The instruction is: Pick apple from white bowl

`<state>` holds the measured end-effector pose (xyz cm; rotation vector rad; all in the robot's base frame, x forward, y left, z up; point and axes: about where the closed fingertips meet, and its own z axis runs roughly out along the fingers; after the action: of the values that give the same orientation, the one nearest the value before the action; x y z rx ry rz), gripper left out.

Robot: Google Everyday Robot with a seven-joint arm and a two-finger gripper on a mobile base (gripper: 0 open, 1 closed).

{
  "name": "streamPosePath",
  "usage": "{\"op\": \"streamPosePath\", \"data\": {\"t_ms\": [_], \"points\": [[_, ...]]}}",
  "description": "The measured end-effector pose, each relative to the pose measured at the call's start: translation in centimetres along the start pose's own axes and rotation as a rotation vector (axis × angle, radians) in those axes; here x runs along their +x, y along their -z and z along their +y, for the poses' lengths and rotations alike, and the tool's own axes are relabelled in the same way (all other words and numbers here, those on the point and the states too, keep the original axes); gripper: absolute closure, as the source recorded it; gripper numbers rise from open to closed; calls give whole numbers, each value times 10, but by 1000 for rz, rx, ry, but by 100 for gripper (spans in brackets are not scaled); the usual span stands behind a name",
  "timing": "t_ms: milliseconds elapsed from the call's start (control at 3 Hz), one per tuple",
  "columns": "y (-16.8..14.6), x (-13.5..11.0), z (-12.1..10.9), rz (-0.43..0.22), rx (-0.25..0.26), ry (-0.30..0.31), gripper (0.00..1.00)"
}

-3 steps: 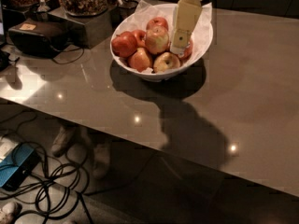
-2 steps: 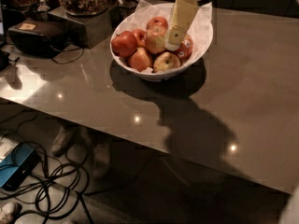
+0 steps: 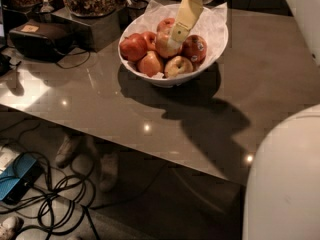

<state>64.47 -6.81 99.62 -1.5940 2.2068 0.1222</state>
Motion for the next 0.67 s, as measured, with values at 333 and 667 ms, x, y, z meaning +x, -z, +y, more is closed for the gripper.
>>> {"op": "streamPosePath", "data": {"t_ms": [333,667], "points": [[-11,-3,-6,-12,-27,-43,13],[-22,-6,-6,-10,-49,-66,23]]}}
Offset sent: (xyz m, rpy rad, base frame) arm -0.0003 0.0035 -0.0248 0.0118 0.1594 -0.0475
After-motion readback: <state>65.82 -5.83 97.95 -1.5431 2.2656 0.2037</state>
